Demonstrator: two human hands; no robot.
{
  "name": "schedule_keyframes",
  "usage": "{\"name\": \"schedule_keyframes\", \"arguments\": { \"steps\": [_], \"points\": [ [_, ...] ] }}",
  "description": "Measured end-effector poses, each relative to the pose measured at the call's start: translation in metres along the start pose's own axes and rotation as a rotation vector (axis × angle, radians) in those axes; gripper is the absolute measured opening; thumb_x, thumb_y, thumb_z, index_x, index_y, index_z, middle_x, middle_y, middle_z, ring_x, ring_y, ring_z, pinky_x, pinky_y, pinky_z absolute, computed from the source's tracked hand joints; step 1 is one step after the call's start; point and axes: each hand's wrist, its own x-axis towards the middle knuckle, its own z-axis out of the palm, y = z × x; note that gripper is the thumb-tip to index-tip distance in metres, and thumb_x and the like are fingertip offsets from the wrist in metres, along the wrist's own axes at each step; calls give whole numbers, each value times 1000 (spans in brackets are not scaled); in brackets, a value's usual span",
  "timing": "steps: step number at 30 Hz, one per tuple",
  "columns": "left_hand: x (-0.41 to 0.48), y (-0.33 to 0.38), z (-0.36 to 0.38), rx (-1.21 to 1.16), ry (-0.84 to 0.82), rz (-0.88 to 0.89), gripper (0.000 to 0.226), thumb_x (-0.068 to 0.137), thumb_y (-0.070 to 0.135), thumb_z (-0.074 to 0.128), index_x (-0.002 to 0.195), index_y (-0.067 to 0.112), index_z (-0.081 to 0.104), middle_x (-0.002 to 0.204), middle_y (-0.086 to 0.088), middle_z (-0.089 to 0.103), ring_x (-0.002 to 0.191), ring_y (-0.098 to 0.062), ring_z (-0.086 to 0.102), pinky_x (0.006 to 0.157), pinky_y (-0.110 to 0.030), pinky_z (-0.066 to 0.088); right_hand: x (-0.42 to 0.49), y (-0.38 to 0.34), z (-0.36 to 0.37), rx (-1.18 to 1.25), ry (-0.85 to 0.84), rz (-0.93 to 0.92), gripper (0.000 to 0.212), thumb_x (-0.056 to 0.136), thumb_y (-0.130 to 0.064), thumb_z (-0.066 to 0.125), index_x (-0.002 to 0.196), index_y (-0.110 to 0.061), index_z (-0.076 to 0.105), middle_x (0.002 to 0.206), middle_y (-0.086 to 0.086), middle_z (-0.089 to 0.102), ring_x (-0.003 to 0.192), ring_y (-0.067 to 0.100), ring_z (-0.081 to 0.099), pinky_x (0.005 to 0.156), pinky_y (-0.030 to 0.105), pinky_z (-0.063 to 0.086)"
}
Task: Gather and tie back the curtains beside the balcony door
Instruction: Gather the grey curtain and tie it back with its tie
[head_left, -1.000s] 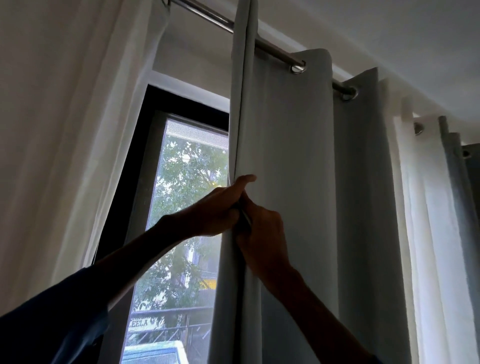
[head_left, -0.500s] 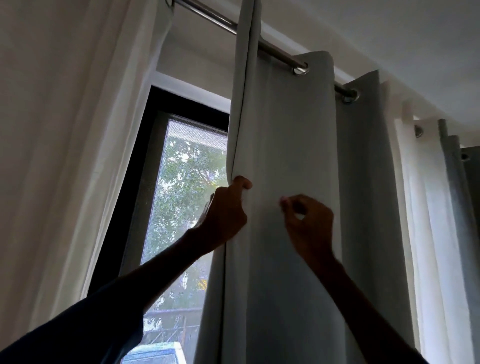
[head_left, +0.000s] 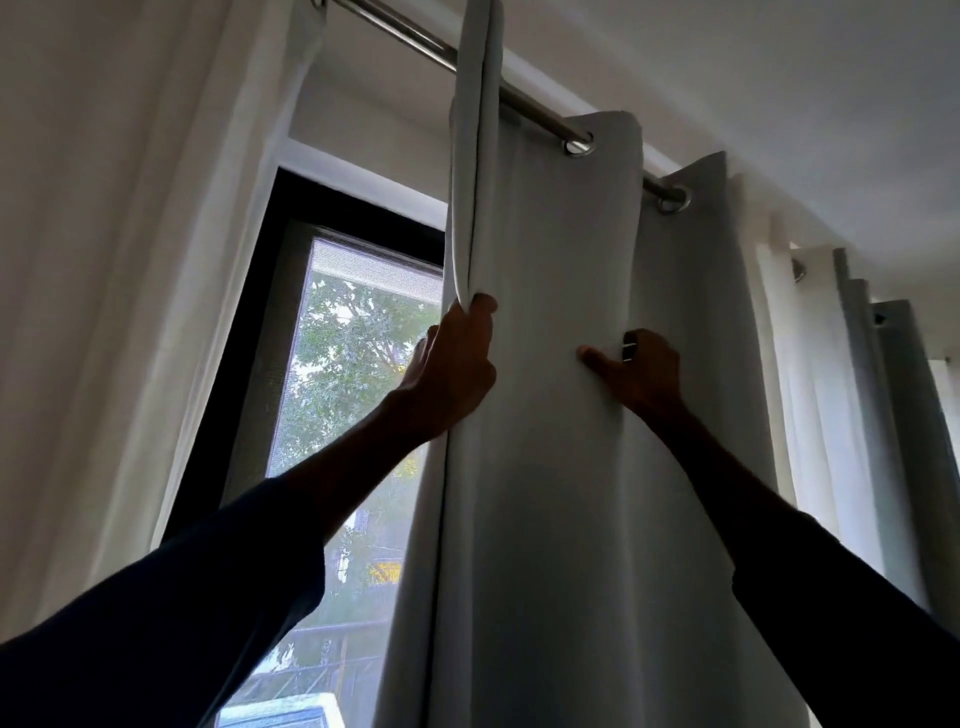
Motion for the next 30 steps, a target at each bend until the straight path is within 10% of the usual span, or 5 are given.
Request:
{"name": "schedule_keyframes", "arguments": {
  "steps": [3,9,14,19,30],
  "points": [
    [-1,-1,-4,-8,-15,4,55,74,-5,46,127,12,48,93,-6,45,79,-34,59,66,-41,53,-2,3,3,-59,21,-21,41,80,-41,61,57,-10,48,73,15,53,87,36,60,65,30,24],
    [2,-25,-8,-29,-17,-23,54,70,2,43,120,19,56,106,-13,62,91,-34,64,78,-44,57,-29,-42,8,-30,31,-236,21,89,-7,64,106,1,74,118,21,69,109,38,65,93,34,48],
    [9,-47,-9,-10,-13,-36,46,73,-1,52,116,9,63,89,-15,69,76,-34,67,65,-33,50,-50,-122,22,-71,3,-614,19,65,-17,57,71,-5,71,80,18,67,78,40,66,63,31,41],
    [11,-49,-9,47,-37,-13,12,76,12,43,67,5,49,74,-34,62,68,-48,62,53,-42,35,-61,-170,23,-36,-18,-768,14,77,-13,65,84,-5,75,86,10,70,84,29,67,75,32,51],
    [6,-21,-30,-109,-115,186,79,77,-15,42,146,23,44,52,-3,50,45,-9,49,49,-9,38,-72,-85,23,-85,-72,-547,20,81,-10,65,63,-3,57,64,-3,51,56,6,39,54,23,20]
  ]
}}
